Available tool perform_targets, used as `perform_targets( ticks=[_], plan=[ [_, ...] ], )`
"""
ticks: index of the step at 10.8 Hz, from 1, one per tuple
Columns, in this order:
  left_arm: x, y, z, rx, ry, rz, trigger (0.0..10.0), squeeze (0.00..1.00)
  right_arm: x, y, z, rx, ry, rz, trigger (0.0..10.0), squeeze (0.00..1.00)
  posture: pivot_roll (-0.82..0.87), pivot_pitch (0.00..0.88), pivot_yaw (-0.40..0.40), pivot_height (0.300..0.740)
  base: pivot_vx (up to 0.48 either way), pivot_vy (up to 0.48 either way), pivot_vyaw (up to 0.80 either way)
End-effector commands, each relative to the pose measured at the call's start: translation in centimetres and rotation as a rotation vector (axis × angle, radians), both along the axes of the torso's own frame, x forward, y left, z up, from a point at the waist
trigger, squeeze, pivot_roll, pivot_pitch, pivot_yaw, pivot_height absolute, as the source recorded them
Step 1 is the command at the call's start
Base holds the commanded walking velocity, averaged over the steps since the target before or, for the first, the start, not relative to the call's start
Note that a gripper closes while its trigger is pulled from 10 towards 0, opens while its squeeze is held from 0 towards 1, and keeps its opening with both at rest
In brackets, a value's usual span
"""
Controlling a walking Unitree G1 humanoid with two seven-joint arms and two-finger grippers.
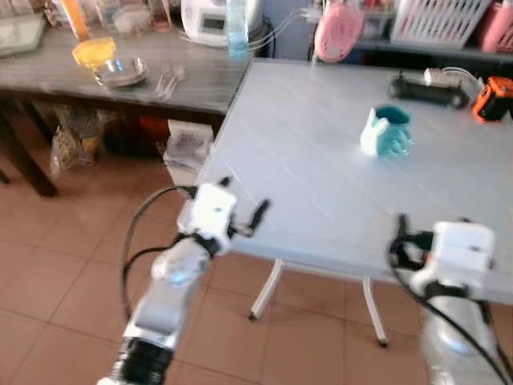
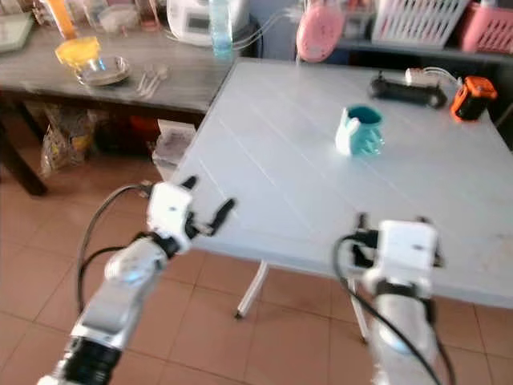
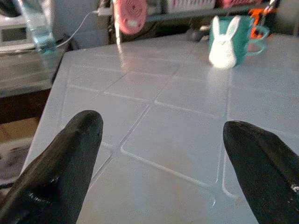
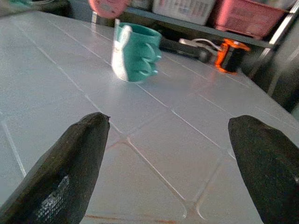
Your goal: Setting the table
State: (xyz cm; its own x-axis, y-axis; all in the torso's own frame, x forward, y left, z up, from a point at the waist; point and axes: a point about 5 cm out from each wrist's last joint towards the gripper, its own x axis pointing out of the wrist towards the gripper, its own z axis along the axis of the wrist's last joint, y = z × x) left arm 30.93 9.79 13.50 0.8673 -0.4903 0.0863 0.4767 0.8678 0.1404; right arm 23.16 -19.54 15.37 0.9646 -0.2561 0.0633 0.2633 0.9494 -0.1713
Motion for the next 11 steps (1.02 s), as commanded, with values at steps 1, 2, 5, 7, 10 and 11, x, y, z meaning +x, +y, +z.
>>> perform_targets(
  ticks=[1,2,5,7,10,11],
  plan=[
    [0.12,-0.13,0.18,-0.009,-0.001,0.002,10.0,0.00,-0.08,-0.37,0.31,-0.013,-0.013,-0.017,10.0,1.00,0.08,0.111,0.019,0.740,0.000,-0.345,0.00],
    [0.19,-0.16,0.21,-0.008,-0.002,0.000,10.0,0.00,-0.02,-0.39,0.35,-0.015,-0.015,-0.017,10.0,1.00,0.08,0.109,0.019,0.740,0.000,-0.345,0.00],
    [0.34,-0.04,0.32,-0.024,-0.008,0.002,10.0,0.00,0.42,-0.23,0.69,-0.023,-0.034,-0.007,10.0,1.00,0.08,0.110,0.021,0.740,0.000,-0.116,0.00],
    [0.50,0.27,0.15,-0.035,0.008,0.035,10.0,0.00,0.65,-0.17,1.08,-0.020,-0.050,-0.005,10.0,1.00,0.08,0.111,0.018,0.740,0.000,0.000,0.00],
    [0.28,-0.39,0.34,-0.057,0.008,-0.030,10.0,0.00,0.61,0.05,0.76,-0.020,-0.041,0.008,10.0,1.00,0.08,0.112,0.016,0.740,0.000,0.000,0.00],
    [0.12,-0.57,0.46,-0.073,0.006,-0.057,10.0,0.00,0.58,0.09,0.71,-0.019,-0.039,0.006,10.0,1.00,0.08,0.112,0.019,0.740,0.326,0.000,0.00]
  ],
)
